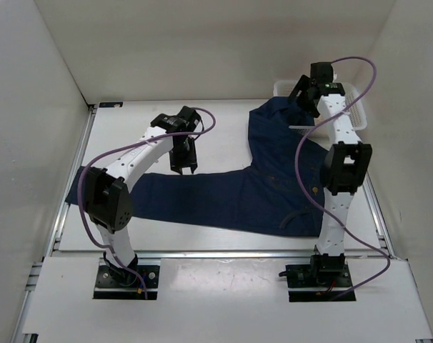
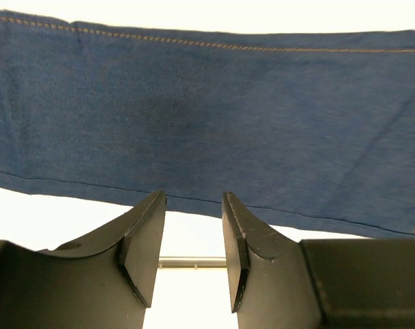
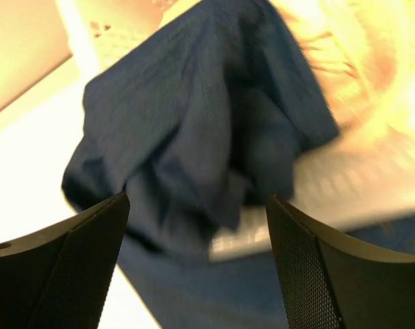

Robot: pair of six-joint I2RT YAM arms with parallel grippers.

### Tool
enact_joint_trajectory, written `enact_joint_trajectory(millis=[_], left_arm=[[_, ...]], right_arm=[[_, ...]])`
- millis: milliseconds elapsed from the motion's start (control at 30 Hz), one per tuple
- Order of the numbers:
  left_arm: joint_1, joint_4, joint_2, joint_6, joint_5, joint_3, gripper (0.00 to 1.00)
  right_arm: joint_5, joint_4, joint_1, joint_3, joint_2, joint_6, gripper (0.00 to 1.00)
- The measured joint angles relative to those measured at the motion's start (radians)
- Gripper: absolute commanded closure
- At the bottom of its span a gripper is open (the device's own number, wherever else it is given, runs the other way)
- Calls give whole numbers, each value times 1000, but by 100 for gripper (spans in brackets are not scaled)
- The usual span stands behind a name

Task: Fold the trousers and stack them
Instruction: Flatten the trousers out

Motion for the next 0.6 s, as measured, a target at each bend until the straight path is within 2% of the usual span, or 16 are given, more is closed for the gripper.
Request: enact_joint_trajectory(millis=[100,200,233,333,367,400,500,600], left_arm=[[-1,-7,21,1,0,-23,50],[-2,-7,33,3,0,-40,50],[-3,-6,35,4,0,-43,50],[-3,-6,41,5,-5,-45,50],[-3,-6,42,6,-7,-46,50],[-3,-6,42,6,-9,-46,50],[-3,-6,42,6,-18,-46,50],[-3,-6,41,2,-26,-48,50]], right_arm=[[-14,-10,-1,122,134,3,19],[-22,-17,0,197,221,7,38],[-24,-19,0,218,241,9,51],[-42,-17,-4,250,267,13,77],[-48,-16,-5,253,267,15,95],[-52,-16,-6,255,267,12,100],[-73,-8,-8,253,259,15,100],[-119,38,-6,175,204,-11,100]])
